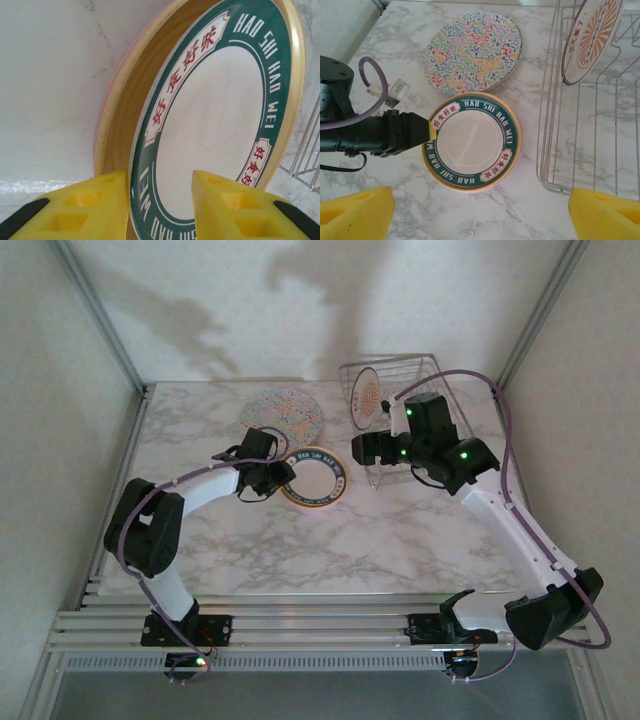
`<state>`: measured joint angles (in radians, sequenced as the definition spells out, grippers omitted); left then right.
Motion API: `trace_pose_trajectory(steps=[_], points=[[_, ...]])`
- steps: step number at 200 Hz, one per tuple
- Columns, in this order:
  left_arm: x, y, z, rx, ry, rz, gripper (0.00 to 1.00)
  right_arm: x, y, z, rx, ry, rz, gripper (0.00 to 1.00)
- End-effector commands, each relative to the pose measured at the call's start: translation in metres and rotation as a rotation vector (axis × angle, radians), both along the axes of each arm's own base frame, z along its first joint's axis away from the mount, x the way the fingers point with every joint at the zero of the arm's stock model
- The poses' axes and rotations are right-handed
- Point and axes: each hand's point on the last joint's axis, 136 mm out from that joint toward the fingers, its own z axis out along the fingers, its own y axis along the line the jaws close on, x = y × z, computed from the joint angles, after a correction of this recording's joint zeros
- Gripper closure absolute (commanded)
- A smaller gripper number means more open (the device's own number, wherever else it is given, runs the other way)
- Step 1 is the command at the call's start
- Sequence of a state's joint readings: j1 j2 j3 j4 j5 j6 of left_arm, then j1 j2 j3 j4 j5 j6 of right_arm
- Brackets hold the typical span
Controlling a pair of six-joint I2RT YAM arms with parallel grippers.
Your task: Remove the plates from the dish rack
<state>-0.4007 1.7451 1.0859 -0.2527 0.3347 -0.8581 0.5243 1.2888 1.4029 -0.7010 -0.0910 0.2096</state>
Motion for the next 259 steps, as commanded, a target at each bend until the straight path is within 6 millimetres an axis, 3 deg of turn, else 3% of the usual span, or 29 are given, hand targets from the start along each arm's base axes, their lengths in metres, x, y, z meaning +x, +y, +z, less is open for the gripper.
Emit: trace_pose_trajectory(steps=[1,25,69,101,124,139,168,197,227,259], points=[[-0.004,0.007,-0.009,0.076,0.035,-0.007,0.63,-0.003,0.007,0.011,0.030,0.003,0.016,0.10],[-0.003,0.010,-0.006,0.118,0.034,-0.008,0.62,0.000,0.004,0.008,0.015,0.007,-0.004,0.10],[-0.001,0.013,0.005,0.164,0.012,-0.005,0.60,0.019,-0.025,-0.008,-0.106,0.040,-0.192,0.11],[0.005,0.012,0.023,0.183,-0.029,0.000,0.59,0.044,-0.042,-0.011,-0.173,0.039,-0.312,0.16],[0.011,0.012,0.048,0.182,-0.080,0.013,0.57,0.071,-0.051,-0.013,-0.208,0.027,-0.376,0.17],[0.016,0.010,0.074,0.158,-0.137,0.023,0.54,0.093,-0.056,-0.018,-0.225,0.018,-0.406,0.18],[0.020,0.006,0.147,0.060,-0.314,0.044,0.47,0.140,-0.061,-0.028,-0.191,0.034,-0.453,0.20],[0.014,0.008,0.219,-0.037,-0.486,0.064,0.45,0.185,-0.053,-0.054,-0.167,0.062,-0.431,0.24],[-0.001,0.009,0.291,-0.172,-0.670,0.070,0.42,0.219,-0.043,-0.081,-0.183,0.093,-0.399,0.30],[-0.016,0.012,0.328,-0.245,-0.764,0.065,0.41,0.242,-0.041,-0.104,-0.207,0.115,-0.413,0.35]])
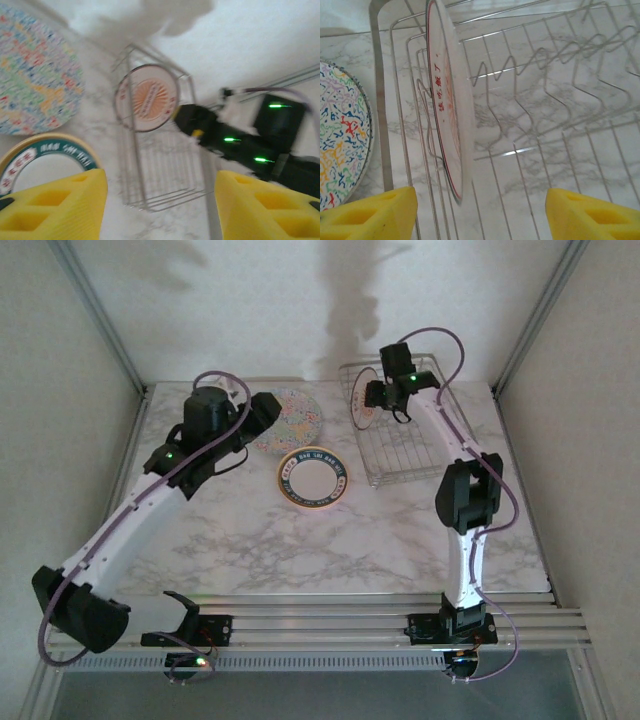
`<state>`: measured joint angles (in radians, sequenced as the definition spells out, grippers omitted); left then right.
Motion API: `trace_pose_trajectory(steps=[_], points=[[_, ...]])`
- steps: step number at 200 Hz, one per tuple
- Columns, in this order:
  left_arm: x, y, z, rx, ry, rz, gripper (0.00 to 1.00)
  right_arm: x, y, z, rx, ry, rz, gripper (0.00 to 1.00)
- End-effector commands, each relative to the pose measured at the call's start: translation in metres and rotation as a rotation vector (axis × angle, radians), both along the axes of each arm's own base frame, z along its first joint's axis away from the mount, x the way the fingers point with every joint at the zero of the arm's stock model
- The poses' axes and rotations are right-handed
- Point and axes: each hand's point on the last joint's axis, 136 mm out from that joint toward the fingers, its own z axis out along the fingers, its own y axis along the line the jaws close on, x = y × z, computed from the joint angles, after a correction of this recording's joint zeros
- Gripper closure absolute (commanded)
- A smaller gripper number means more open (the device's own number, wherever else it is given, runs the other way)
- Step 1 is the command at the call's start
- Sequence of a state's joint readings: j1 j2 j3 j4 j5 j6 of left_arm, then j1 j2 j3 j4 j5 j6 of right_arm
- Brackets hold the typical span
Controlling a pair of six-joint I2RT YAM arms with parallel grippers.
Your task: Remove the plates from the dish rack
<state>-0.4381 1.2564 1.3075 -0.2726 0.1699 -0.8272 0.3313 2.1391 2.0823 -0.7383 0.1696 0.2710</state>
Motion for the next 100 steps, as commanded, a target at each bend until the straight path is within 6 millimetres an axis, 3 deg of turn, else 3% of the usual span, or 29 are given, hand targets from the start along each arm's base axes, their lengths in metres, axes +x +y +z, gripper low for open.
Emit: trace_pose_trajectory(steps=[1,50,100], points=[[-0.008,-0.005,0.033,-0.066,-0.086,-0.031,0.41,0.014,0.003,0.005,0.004,-0.016,0.009,0.35],[-0.031,0.004,0.069,-0.127,-0.200,-0.043,0.43,0.033,0.003,-0.020,-0.015,0.008,-0.003,0.55],[-0.039,0.011,0.075,-0.132,-0.220,-0.024,0.44,0.040,0.006,-0.026,-0.019,0.008,0.010,0.69]])
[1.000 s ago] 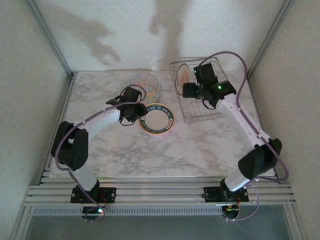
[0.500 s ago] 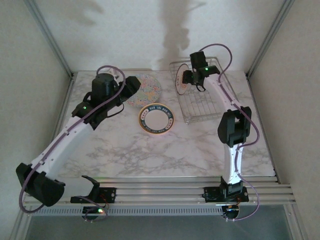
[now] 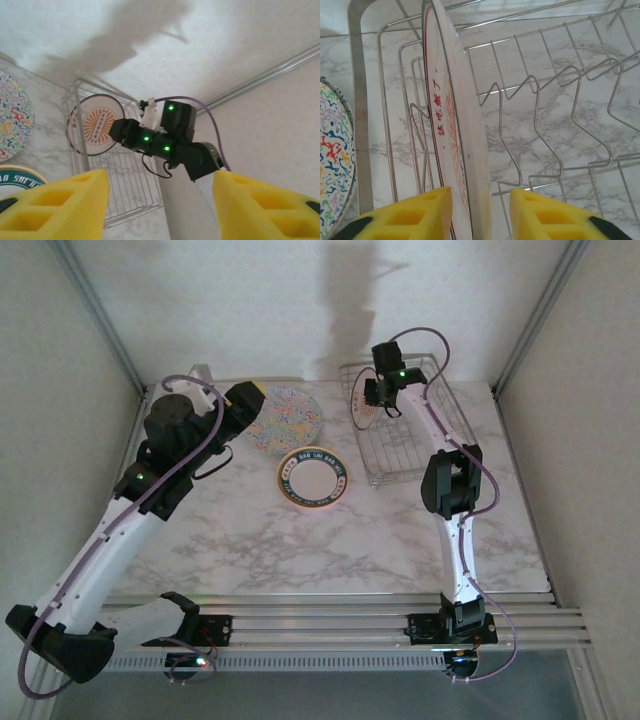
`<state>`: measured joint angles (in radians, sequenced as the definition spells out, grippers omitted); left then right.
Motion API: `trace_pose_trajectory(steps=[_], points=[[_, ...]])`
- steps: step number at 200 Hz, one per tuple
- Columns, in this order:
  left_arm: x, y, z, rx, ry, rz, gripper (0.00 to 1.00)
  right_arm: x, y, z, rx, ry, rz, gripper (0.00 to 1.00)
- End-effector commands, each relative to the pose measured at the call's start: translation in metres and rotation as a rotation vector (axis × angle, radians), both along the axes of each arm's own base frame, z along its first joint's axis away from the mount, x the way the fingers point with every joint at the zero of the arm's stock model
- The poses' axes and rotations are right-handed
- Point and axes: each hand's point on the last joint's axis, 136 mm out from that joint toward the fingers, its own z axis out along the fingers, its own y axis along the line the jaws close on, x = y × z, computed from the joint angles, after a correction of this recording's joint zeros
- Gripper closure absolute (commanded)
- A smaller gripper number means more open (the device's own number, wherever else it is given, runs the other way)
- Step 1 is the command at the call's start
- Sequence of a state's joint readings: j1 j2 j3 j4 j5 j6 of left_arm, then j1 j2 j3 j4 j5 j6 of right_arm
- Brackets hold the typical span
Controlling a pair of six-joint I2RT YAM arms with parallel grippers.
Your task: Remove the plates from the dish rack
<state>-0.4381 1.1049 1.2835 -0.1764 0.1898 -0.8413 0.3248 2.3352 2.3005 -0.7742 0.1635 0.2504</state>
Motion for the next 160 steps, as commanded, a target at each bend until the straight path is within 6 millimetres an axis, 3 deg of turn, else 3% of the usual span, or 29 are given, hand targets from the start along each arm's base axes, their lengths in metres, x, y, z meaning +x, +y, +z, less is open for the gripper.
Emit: trace_pose_trajectory(steps=[1,54,101,160], points=[[-0.003,-0.002,0.006,-0.020,-0.026,-0.008,0.44,0.005,-0.003,0.003,-0.007,-0.006,-0.003,0.69],[0.002,-0.007,0.001,-0.015,-0.013,-0.018,0.44,0.005,-0.003,0.002,-0.023,-0.003,-0.015,0.84],[0.003,-0.010,0.004,-0.018,-0.020,-0.037,0.45,0.003,-0.002,0.014,-0.084,-0.031,-0.022,0.98],[0.002,-0.007,0.006,-0.016,-0.028,-0.026,0.45,-0.001,-0.003,0.041,-0.169,-0.099,-0.043,1.00]])
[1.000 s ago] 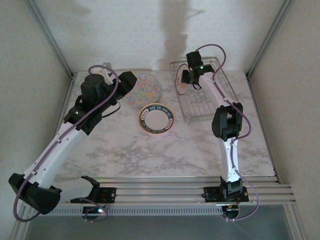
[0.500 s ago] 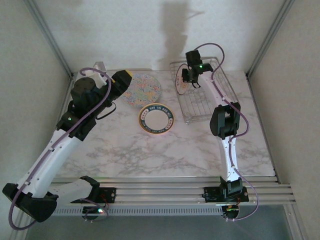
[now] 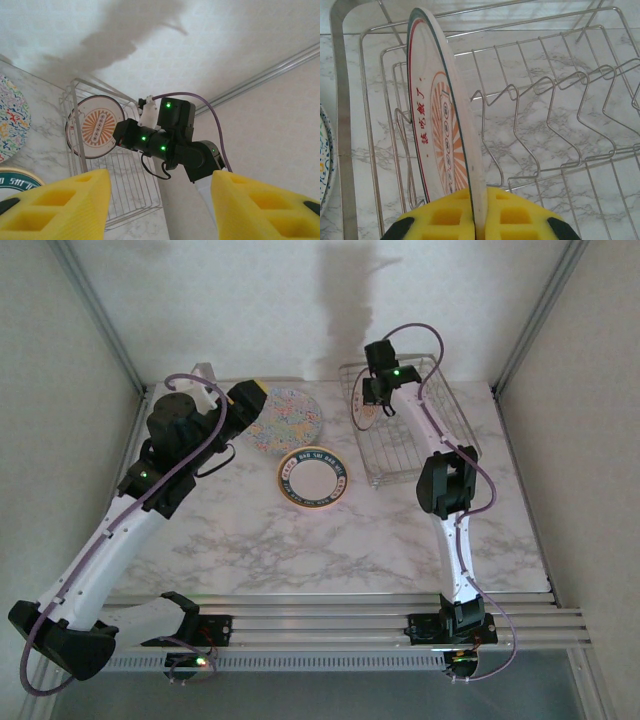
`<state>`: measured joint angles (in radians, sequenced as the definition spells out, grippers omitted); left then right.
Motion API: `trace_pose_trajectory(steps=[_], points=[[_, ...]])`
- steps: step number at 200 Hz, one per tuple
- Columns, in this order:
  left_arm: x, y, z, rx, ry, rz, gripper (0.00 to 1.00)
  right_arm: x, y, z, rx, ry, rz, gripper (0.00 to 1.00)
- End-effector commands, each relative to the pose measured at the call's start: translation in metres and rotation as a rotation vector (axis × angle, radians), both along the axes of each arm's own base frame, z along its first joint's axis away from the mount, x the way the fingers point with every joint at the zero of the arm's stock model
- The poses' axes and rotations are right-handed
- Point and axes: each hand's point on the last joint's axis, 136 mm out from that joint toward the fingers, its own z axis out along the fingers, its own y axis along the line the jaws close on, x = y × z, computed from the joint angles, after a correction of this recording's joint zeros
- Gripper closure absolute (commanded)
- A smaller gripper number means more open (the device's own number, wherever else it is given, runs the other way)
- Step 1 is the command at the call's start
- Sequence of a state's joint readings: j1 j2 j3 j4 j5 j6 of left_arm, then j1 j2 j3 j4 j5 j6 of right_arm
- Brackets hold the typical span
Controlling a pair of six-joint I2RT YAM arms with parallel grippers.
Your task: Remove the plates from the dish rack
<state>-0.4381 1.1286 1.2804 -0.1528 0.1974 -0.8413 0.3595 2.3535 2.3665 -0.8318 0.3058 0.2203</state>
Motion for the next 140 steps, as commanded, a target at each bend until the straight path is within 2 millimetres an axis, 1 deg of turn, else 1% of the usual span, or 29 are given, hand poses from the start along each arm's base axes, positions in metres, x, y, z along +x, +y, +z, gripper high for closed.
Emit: trace_pose_trajectory(steps=[1,22,44,62,108,123,140], points=[[-0.005,-0.002,0.011,-0.017,-0.033,-0.018,0.45,0.001,0.001,0.031,-0.044,-0.073,-0.009,1.00],[-0.005,-0.003,0.011,-0.016,-0.031,-0.020,0.45,-0.001,-0.001,0.046,-0.099,-0.111,-0.026,1.00],[-0.005,-0.004,0.010,-0.016,-0.027,-0.024,0.45,-0.006,-0.002,0.070,-0.142,-0.164,-0.036,1.00],[-0.004,-0.006,0.008,-0.018,-0.022,-0.031,0.45,-0.011,-0.007,0.091,-0.172,-0.204,-0.059,1.00],[-0.001,-0.012,0.005,-0.030,-0.018,-0.056,0.45,-0.029,-0.019,0.142,-0.202,-0.294,-0.108,1.00],[0.000,-0.015,0.003,-0.030,-0.014,-0.066,0.45,-0.037,-0.024,0.162,-0.195,-0.330,-0.113,1.00],[0.005,-0.020,-0.007,-0.023,0.014,-0.085,0.45,-0.047,-0.031,0.180,-0.190,-0.360,-0.122,1.00]])
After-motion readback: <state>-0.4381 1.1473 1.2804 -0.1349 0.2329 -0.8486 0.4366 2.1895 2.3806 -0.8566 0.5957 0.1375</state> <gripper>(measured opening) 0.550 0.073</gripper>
